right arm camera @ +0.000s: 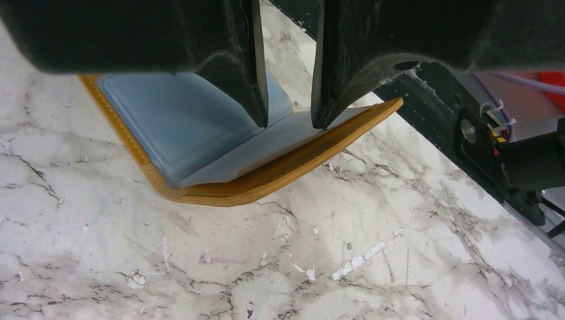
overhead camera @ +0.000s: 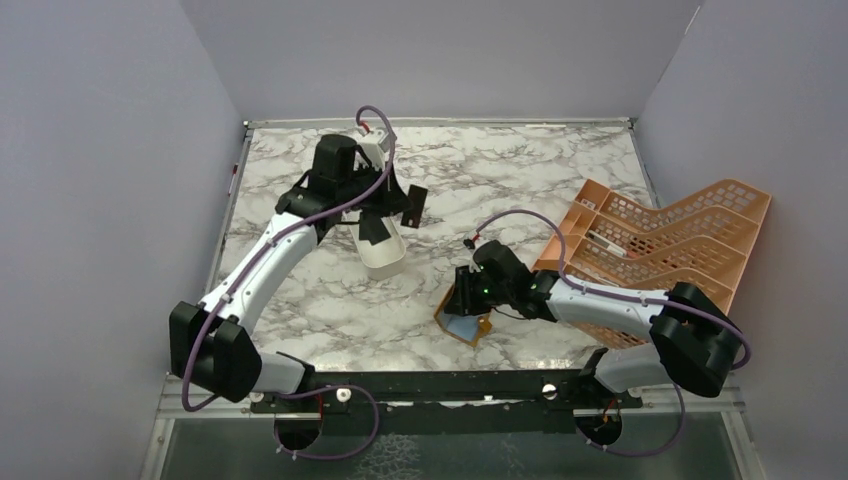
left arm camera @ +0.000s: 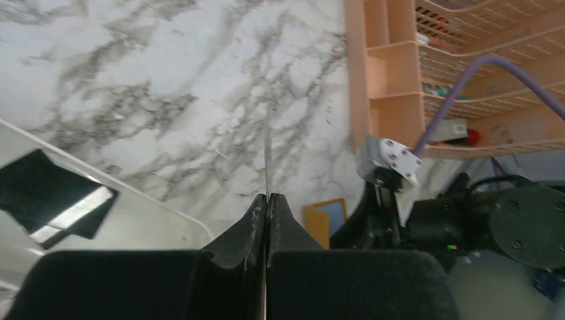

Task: Put the credit cards into the card holder
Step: Adjust the card holder at the center of the board.

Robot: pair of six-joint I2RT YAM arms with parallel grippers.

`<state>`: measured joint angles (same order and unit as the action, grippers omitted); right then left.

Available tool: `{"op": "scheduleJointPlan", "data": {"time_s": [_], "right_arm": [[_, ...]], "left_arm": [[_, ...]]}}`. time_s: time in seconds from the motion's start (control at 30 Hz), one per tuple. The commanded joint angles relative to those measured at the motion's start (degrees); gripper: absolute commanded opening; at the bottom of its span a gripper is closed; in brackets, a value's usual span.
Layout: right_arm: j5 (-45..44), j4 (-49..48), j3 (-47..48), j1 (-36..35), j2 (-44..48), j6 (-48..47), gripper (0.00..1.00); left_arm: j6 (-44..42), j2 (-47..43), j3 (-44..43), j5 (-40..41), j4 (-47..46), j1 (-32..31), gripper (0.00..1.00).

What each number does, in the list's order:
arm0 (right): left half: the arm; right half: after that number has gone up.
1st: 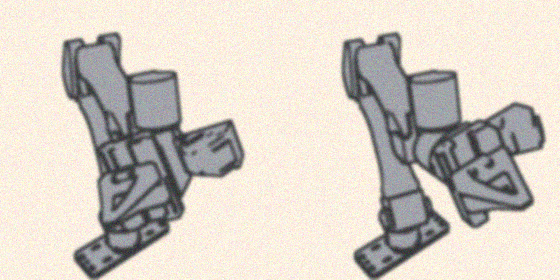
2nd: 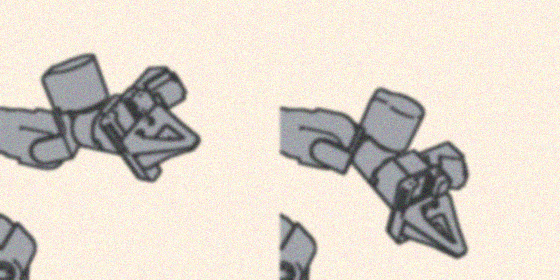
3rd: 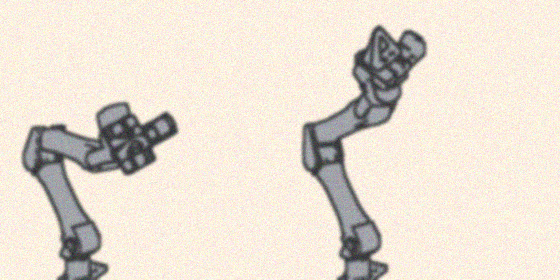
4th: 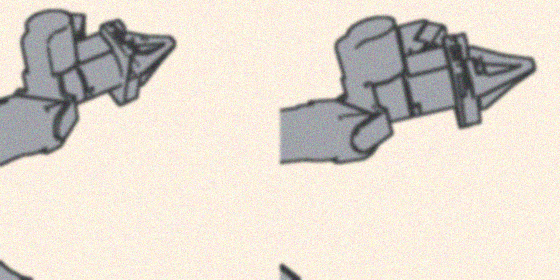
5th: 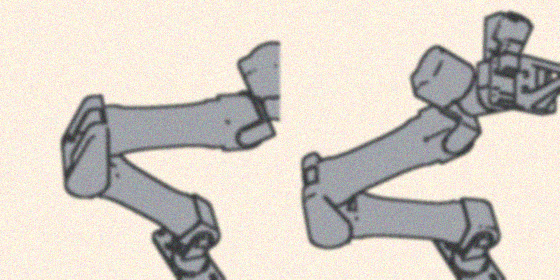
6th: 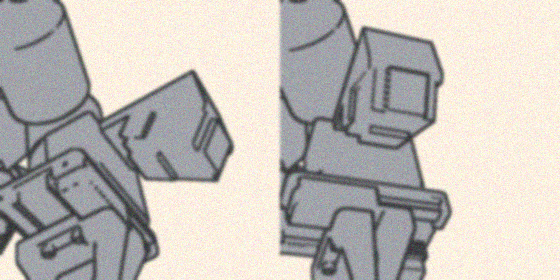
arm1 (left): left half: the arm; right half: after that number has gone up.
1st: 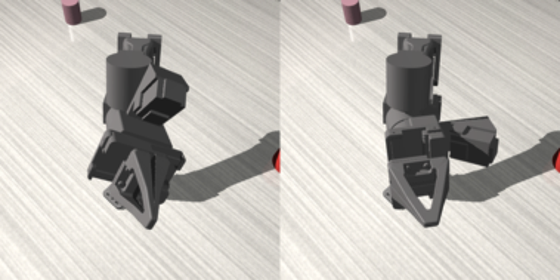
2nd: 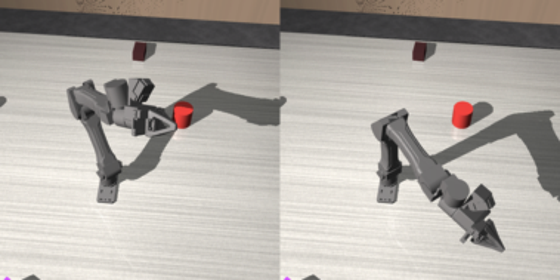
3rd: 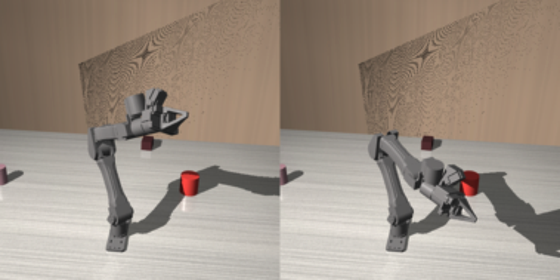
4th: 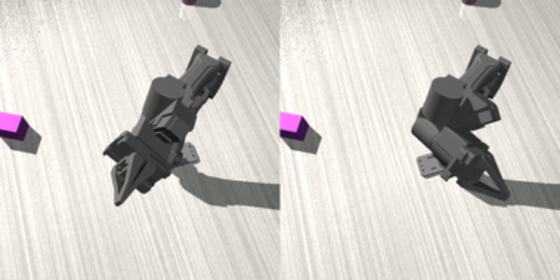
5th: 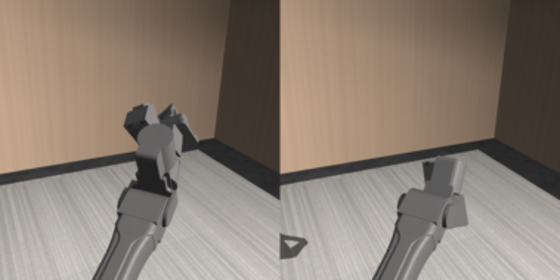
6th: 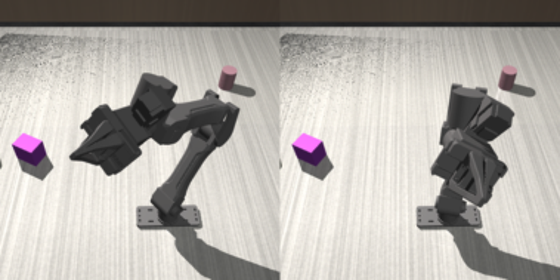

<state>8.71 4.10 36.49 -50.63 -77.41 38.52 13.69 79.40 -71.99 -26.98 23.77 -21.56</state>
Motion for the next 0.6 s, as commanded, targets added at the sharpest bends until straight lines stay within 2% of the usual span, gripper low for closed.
{"op": "scheduleJointPlan", "data": {"time_s": [0.0, 0.33, 0.57], "right_arm": [[-2.81, 1.84, 2.68, -0.34, -1.46, 0.96, 0.36], [-7.81, 7.47, 4.9, -0.32, 0.63, -0.07, 0.39], [-8.26, 7.33, 3.65, -0.34, 2.05, 0.86, 0.38]], "left_arm": [[13.02, -6.14, 7.66, -9.65, -9.13, -3.21, 0.0], [23.38, -10.42, 22.43, -10.49, -18.69, -13.22, 0.0], [23.59, -7.46, 28.09, -9.07, -21.4, -16.57, 0.0]]}}
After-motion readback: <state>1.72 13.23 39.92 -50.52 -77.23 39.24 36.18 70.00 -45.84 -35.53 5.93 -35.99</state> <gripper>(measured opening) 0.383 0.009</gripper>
